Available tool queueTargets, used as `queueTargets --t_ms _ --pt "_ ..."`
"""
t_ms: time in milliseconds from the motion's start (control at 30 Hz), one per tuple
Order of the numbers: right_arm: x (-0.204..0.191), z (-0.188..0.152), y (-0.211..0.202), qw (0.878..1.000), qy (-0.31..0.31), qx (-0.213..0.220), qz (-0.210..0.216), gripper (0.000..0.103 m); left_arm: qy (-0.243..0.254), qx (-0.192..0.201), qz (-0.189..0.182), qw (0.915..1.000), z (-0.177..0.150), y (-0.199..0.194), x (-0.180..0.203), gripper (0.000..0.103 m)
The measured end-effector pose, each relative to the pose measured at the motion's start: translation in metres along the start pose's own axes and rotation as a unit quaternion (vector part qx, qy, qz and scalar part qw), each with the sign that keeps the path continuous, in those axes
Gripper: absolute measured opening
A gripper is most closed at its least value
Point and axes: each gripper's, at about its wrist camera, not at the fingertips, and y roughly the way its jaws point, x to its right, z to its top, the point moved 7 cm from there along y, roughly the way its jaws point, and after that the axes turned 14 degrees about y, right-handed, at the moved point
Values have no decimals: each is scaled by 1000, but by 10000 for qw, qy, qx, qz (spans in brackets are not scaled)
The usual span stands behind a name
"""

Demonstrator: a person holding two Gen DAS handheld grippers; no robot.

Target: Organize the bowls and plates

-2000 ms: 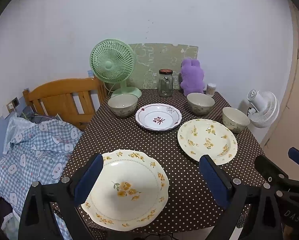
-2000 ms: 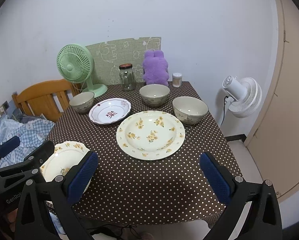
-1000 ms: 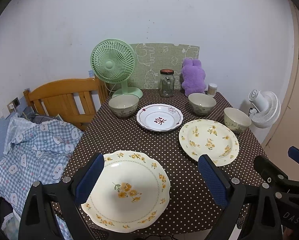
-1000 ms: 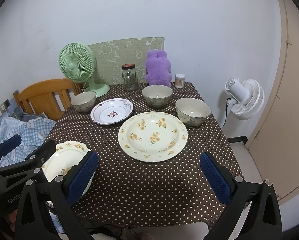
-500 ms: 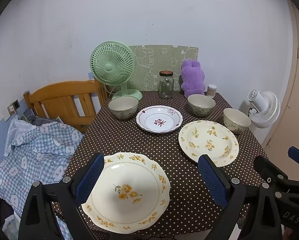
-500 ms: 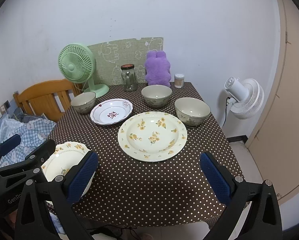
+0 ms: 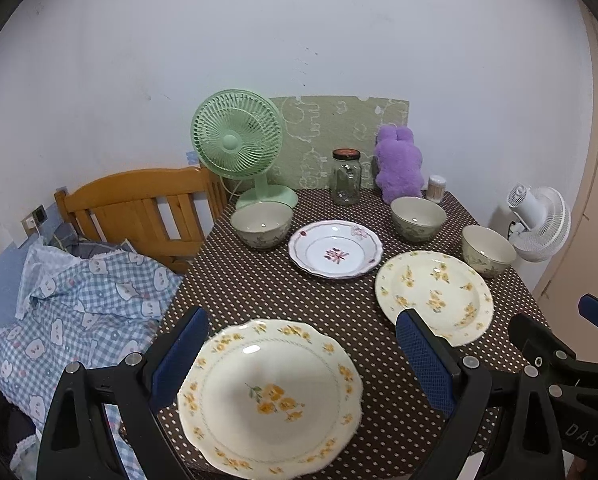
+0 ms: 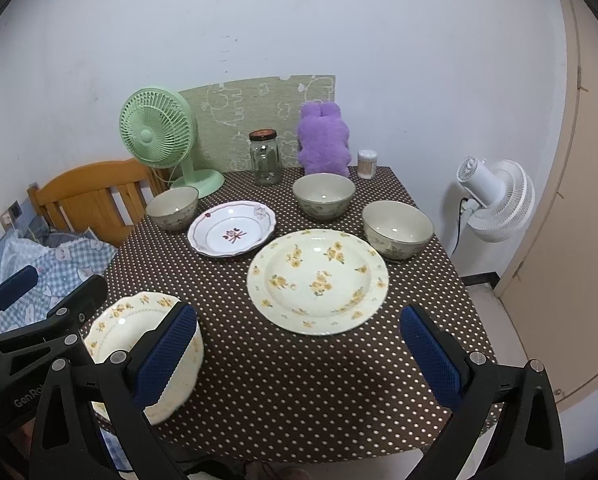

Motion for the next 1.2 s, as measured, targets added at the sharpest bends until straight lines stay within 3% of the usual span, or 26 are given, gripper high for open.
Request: queueTargets --t_ms 600,1200 --pt "-86 -20 71 9979 -36 -639 -59 97 45 -499 -173 9986 -24 70 -68 84" --pt "-111 -97 153 9820 102 -1802 -548 89 173 -1731 -603 9829 -104 151 -85 82"
